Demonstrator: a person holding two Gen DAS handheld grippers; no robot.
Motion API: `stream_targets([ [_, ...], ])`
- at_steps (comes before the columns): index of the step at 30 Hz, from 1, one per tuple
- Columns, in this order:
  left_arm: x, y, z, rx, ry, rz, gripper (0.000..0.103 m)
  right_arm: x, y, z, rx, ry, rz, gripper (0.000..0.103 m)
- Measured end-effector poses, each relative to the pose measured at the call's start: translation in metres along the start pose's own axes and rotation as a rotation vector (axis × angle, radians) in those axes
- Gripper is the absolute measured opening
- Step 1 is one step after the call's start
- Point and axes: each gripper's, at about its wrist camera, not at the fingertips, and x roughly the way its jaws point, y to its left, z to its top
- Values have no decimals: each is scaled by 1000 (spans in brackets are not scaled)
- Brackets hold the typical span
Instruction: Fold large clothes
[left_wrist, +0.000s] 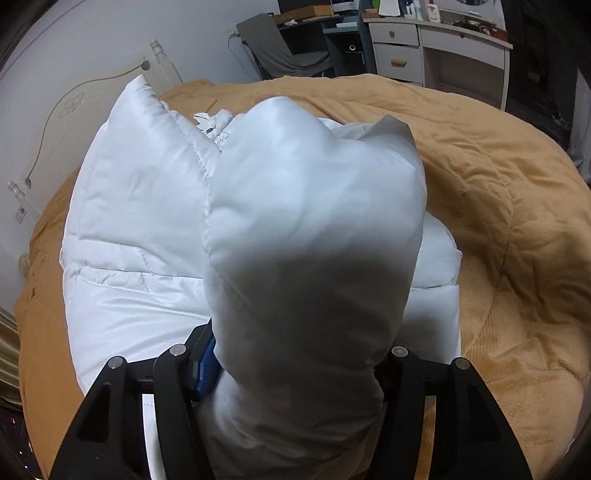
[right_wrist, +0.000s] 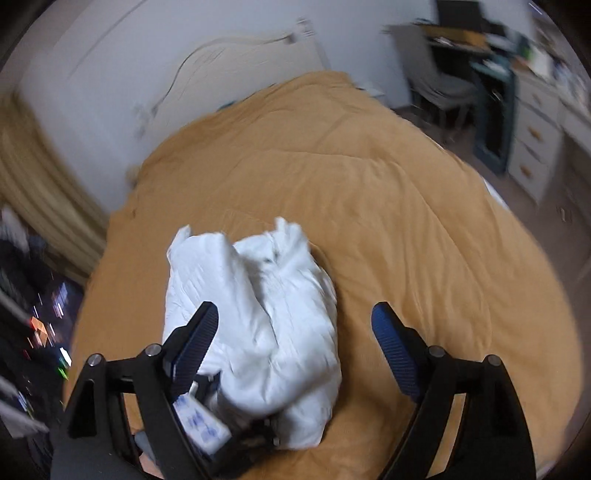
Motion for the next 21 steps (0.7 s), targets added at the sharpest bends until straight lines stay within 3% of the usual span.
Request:
stream_targets([
  [2, 0, 6, -3, 0, 3, -10, 59, 39, 28, 35, -106, 104, 9, 86],
  [3, -1, 7, -1, 0, 2, -16, 59, 36, 38, 40, -138, 156, 38, 84],
  [5, -7, 13, -5, 0, -5, -31, 59, 79, 54, 45, -173, 267, 72, 81],
  [7, -9, 17, -15, 20, -16, -39, 60, 112, 62, 39, -195, 347, 11, 63],
  [9, -12, 19, -23, 48, -25, -58, 62, 136, 50, 32, -135, 436, -10, 27],
  [12, -27, 28, -38, 113, -50, -127, 62, 154, 28, 26, -57, 521, -42, 21],
  [16, -80, 56, -72, 167, -84, -259, 62, 166, 20, 16, -44, 561, -91, 21],
  [19, -125, 110, -89, 23, -102, -463, 63, 173, 19, 11, -51, 559, -120, 21],
  [20, -137, 132, -91, -42, -122, -497, 63, 174, 20, 10, -62, 557, -135, 21],
  [21, -144, 152, -90, -103, -153, -484, 63, 181, 18, 7, -68, 557, -145, 21],
])
